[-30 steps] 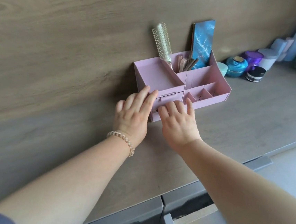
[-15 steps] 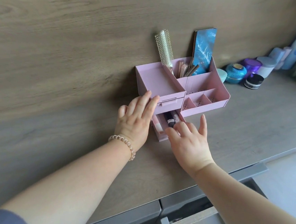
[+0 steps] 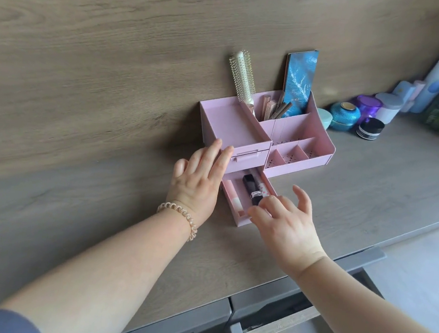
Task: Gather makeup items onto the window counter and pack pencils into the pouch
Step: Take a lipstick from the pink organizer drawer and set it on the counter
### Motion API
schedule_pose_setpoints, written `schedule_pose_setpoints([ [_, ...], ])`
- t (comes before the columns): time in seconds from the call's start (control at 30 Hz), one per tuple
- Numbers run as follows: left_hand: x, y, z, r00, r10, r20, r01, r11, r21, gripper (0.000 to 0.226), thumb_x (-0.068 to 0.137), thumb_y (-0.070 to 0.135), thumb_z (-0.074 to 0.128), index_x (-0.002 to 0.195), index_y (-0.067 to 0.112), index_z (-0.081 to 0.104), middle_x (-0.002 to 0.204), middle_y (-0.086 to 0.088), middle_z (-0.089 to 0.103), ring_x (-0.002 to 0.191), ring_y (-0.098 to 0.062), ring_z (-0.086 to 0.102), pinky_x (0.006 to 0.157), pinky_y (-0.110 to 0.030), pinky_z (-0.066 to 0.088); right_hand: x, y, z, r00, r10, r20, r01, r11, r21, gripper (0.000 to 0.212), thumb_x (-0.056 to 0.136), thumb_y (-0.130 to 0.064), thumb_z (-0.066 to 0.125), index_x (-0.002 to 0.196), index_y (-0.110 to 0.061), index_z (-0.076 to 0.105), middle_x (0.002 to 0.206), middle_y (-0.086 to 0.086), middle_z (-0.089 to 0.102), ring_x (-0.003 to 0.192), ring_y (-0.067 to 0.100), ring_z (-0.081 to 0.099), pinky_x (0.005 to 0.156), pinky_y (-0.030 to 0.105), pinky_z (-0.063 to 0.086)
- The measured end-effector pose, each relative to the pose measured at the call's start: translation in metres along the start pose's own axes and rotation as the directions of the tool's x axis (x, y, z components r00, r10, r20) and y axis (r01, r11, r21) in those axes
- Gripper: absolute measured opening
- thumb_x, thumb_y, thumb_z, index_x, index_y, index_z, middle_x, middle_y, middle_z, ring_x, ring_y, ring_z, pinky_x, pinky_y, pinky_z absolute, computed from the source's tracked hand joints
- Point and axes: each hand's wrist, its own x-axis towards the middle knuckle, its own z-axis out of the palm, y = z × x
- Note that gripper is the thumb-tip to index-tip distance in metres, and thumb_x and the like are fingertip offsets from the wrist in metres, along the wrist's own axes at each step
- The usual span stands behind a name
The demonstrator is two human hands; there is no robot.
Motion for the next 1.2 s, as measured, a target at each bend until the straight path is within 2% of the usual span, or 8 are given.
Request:
schedule_pose_setpoints([
  [0.2,-0.002,0.002,-0.002,0.998,-0.018,0.052,0.017,1.0,0.023,0.063,0.077,0.008,0.035,0.14,0.019,0.034,0.142,-0.007,0.048,0.113,-0.024,0.051,0.074,-0.036,0.04,-0.008,-0.001,-0.009,0.999,0.011,0.047,-0.013,0.999,0.033,0.028,0.065,-0.007,0.073,0.084,-0.027,0.068,0.078,-0.004,0.06,0.071,0.023,0.062,0.101,0.062,0.033],
  [0.33,-0.003,0.01,-0.015,0.995,-0.081,0.062,0.082,0.996,-0.023,0.066,0.076,0.016,0.051,0.139,0.024,0.036,0.145,-0.001,0.044,0.121,-0.022,0.045,0.083,-0.039,0.039,-0.008,0.0,-0.021,0.999,0.033,0.006,-0.033,0.981,0.193,0.016,0.082,-0.029,0.059,0.095,-0.027,0.068,0.083,-0.005,0.064,0.078,0.022,0.064,0.105,0.058,0.03],
  [0.5,-0.02,0.039,-0.041,0.974,-0.226,0.029,0.227,0.954,-0.196,0.05,0.075,0.041,0.058,0.121,0.025,0.051,0.119,0.003,0.058,0.106,-0.023,0.05,0.082,-0.036,0.03,0.026,0.01,-0.03,0.895,0.395,0.208,-0.438,0.866,0.239,0.023,0.087,-0.039,0.049,0.097,-0.028,0.067,0.088,-0.004,0.066,0.093,0.027,0.059,0.11,0.05,0.018],
  [0.57,-0.014,0.046,-0.046,0.959,-0.215,0.186,0.243,0.959,-0.148,0.037,0.075,0.044,0.055,0.106,0.025,0.056,0.101,0.002,0.061,0.096,-0.025,0.055,0.079,-0.037,0.032,0.04,0.011,-0.029,0.838,0.391,0.381,-0.483,0.855,0.185,0.023,0.086,-0.041,0.052,0.102,-0.031,0.065,0.101,-0.003,0.063,0.108,0.027,0.051,0.111,0.048,0.011],
  [0.73,0.019,0.046,-0.044,0.761,-0.215,0.612,0.304,0.952,-0.043,0.041,0.073,0.051,0.052,0.102,0.021,0.052,0.106,-0.001,0.063,0.101,-0.024,0.059,0.085,-0.039,0.034,0.058,0.01,-0.02,0.814,0.295,0.501,-0.363,0.931,0.042,0.029,0.079,-0.042,0.057,0.103,-0.028,0.062,0.117,-0.001,0.054,0.12,0.026,0.039,0.112,0.05,0.007],
  [0.87,0.032,0.043,-0.033,0.65,-0.229,0.725,0.325,0.946,0.007,0.041,0.067,0.054,0.056,0.094,0.023,0.058,0.105,0.002,0.067,0.098,-0.023,0.061,0.085,-0.035,0.04,0.066,0.004,-0.014,0.772,0.277,0.572,-0.334,0.942,-0.005,0.03,0.078,-0.043,0.058,0.1,-0.024,0.064,0.117,0.001,0.056,0.13,0.025,0.032,0.114,0.053,0.005],
  [1.07,0.031,0.052,-0.02,0.709,-0.214,0.672,0.276,0.961,0.014,0.029,0.078,0.04,0.049,0.097,0.024,0.064,0.105,0.004,0.067,0.101,-0.022,0.061,0.078,-0.033,0.032,0.069,-0.001,-0.013,0.795,0.284,0.536,-0.325,0.945,-0.019,0.028,0.081,-0.031,0.05,0.101,-0.019,0.066,0.123,0.002,0.056,0.143,0.026,0.015,0.115,0.053,-0.001],
  [1.2,0.024,0.056,-0.023,0.746,-0.212,0.632,0.299,0.954,-0.033,0.02,0.082,0.036,0.047,0.083,0.021,0.059,0.102,0.002,0.067,0.1,-0.023,0.062,0.079,-0.034,0.033,0.066,-0.002,-0.016,0.788,0.325,0.523,-0.376,0.927,-0.01,0.024,0.08,-0.029,0.053,0.096,-0.018,0.066,0.117,0.002,0.058,0.139,0.026,0.023,0.115,0.052,0.003],
])
